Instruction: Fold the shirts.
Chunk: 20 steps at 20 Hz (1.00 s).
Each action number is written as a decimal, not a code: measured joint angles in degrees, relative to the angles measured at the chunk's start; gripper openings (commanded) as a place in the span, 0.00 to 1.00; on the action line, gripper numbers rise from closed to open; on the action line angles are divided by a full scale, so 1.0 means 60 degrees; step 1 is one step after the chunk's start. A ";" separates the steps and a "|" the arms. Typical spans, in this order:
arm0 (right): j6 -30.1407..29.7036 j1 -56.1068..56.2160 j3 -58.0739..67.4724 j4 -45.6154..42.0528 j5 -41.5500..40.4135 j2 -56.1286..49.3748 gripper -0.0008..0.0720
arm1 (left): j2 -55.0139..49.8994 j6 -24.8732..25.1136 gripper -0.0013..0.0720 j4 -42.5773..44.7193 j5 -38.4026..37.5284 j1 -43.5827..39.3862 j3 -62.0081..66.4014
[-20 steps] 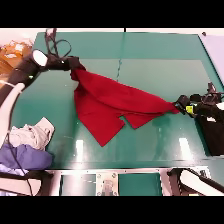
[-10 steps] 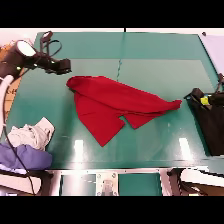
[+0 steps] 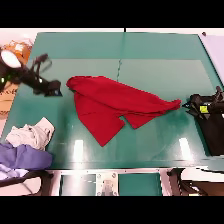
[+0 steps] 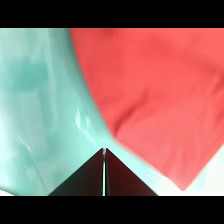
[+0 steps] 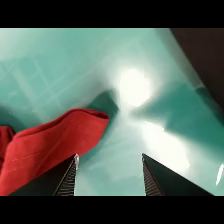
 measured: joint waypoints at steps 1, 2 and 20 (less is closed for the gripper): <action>-0.0029 0.0007 -0.0018 0.0047 -0.0004 -0.0113 0.65 | 0.0299 -0.0124 0.50 -0.0142 0.0321 0.0015 -0.0758; -0.0047 0.0018 -0.0033 0.0102 -0.0055 -0.0200 0.65 | 0.0521 -0.0262 0.95 -0.0364 0.0656 0.0018 -0.1566; -0.0120 0.0306 -0.0066 0.0372 0.0175 -0.0437 0.65 | -0.0463 0.2667 0.05 -0.6237 0.3792 0.0127 -0.4543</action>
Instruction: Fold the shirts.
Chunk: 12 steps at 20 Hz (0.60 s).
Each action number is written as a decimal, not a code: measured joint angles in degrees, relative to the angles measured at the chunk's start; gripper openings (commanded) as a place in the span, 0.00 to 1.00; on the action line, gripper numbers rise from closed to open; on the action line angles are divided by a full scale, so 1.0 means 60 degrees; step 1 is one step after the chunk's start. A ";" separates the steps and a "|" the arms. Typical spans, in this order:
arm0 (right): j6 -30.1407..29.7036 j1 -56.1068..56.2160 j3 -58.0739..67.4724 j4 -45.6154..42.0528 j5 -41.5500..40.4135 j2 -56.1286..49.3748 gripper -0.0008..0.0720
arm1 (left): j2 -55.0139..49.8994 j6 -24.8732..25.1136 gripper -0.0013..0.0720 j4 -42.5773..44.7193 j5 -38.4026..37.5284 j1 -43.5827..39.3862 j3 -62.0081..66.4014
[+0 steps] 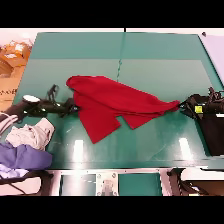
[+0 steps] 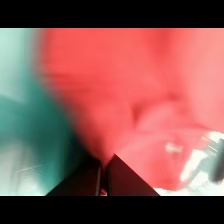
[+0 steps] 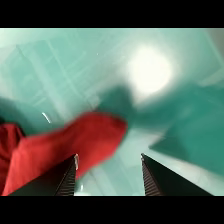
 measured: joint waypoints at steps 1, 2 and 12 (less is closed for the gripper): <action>0.0000 0.0029 0.0004 -0.0011 -0.0004 0.0000 0.65 | 0.0200 -0.0029 0.05 0.0342 -0.0433 0.0302 0.0222; 0.0000 0.0058 0.0004 -0.0011 -0.0047 0.0000 0.65 | 0.0404 -0.0106 0.05 0.0546 -0.0637 0.0572 0.0415; 0.0015 0.1071 -0.0306 -0.0226 0.0372 -0.0033 0.65 | 0.1020 -0.0375 0.06 0.1362 -0.1362 0.1279 0.0911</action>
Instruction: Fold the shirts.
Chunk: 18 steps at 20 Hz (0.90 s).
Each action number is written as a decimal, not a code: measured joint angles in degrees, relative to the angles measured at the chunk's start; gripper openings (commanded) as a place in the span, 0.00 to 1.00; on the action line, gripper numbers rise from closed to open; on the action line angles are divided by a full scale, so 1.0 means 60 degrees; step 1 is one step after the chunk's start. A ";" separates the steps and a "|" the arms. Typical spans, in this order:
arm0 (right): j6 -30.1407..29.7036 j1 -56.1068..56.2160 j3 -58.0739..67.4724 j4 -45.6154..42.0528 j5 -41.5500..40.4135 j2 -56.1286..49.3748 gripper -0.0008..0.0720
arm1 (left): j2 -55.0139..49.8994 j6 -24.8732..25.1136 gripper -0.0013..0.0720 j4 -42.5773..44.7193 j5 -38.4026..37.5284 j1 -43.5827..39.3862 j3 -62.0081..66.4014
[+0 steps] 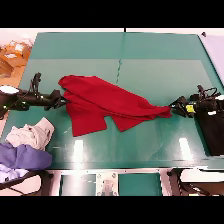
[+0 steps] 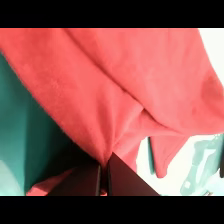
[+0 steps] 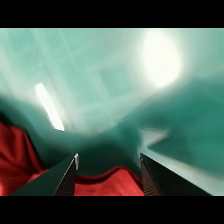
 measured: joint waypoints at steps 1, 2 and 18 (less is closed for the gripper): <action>0.0087 -0.0076 -0.0036 -0.0171 0.0211 0.0004 0.65 | -0.0004 0.0004 0.06 0.0051 0.0007 0.0011 0.0000; 0.0153 -0.0204 -0.0084 -0.0328 0.0419 0.0004 0.65 | 0.0004 0.0011 0.06 0.0047 0.0004 0.0018 0.0011; 0.0036 -0.2116 -0.0871 -0.0415 0.1257 0.0007 0.65 | 0.0011 0.0266 0.06 0.0095 0.0127 0.0025 0.0011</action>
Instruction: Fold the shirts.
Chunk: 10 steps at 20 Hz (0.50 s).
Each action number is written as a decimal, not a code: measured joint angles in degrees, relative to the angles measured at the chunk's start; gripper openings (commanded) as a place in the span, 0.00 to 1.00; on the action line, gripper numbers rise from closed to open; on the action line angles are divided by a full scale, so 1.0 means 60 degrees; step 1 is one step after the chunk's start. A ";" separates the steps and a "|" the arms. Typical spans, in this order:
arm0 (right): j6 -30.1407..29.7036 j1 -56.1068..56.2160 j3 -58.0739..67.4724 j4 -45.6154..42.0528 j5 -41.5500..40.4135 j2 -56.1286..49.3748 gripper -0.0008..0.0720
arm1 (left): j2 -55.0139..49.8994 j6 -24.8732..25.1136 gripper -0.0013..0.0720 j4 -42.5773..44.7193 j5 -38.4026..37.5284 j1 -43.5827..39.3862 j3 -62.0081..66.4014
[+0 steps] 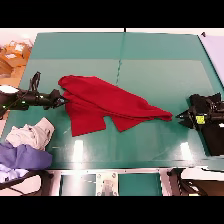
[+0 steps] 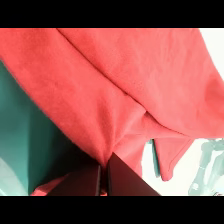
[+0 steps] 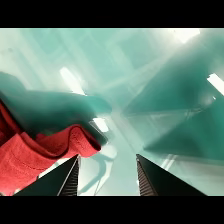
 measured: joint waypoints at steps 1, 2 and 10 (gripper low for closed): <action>-0.0026 0.0080 -0.0091 0.0058 -0.0051 0.0007 0.65 | 0.0000 0.0007 0.06 0.0000 0.0004 0.0000 0.0000; -0.0044 0.0229 -0.0189 0.0168 -0.0044 0.0007 0.65 | 0.0000 0.0026 0.06 -0.0004 0.0015 0.0000 0.0000; -0.0106 0.1541 -0.0408 0.0681 -0.0470 -0.0022 0.47 | 0.0000 0.0051 0.06 -0.0007 0.0044 0.0000 0.0000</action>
